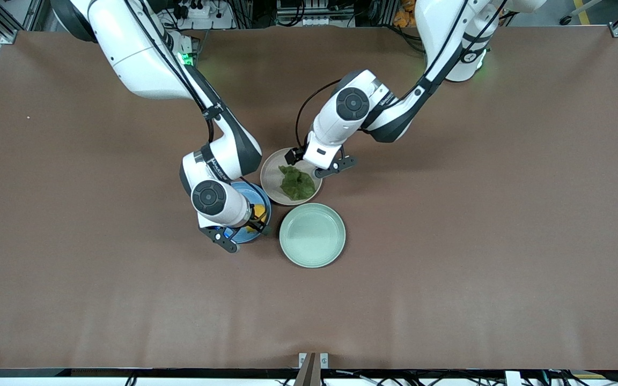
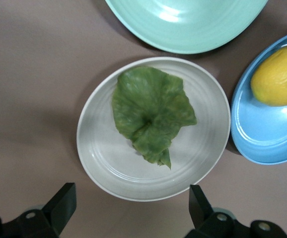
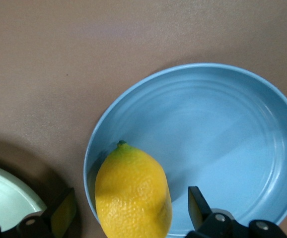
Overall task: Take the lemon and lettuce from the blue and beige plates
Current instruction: 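Close the right gripper on the lemon while the left gripper grasps the lettuce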
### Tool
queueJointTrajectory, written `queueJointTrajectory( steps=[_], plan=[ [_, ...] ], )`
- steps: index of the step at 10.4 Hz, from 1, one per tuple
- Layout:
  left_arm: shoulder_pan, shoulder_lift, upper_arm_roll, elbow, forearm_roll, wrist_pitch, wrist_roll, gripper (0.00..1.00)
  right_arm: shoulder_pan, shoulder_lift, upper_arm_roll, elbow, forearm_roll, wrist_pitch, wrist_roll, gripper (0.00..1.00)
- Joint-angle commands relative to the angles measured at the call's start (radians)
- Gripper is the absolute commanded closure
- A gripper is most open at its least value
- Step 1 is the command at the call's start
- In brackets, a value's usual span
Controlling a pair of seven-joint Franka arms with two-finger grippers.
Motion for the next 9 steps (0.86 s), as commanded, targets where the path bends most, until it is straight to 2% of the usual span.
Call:
queueJointTrajectory(
  steps=[1,2,3,6,7,9],
  plan=[
    [-0.016,0.068,0.008,0.054,0.006,0.029,-0.038,0.04,0.006,0.012,-0.004,0.016,0.013,0.0,0.0,0.0],
    [-0.016,0.105,0.008,0.087,0.006,0.03,-0.056,0.05,0.006,0.013,-0.004,0.01,0.013,0.003,0.0,0.04],
    [-0.016,0.138,0.011,0.12,0.004,0.03,-0.079,0.05,0.006,0.013,-0.002,0.008,0.013,0.003,0.0,0.14],
    [-0.027,0.178,0.046,0.151,-0.022,0.03,-0.107,0.06,0.001,0.013,-0.002,0.005,0.013,0.004,0.0,0.33],
    [-0.026,0.191,0.048,0.163,-0.037,0.032,-0.107,0.1,0.001,0.012,-0.002,0.005,0.013,0.004,0.0,0.4],
    [-0.029,0.226,0.049,0.199,-0.039,0.032,-0.107,0.1,0.004,0.007,-0.002,0.008,0.013,-0.002,-0.027,0.58]
  ],
)
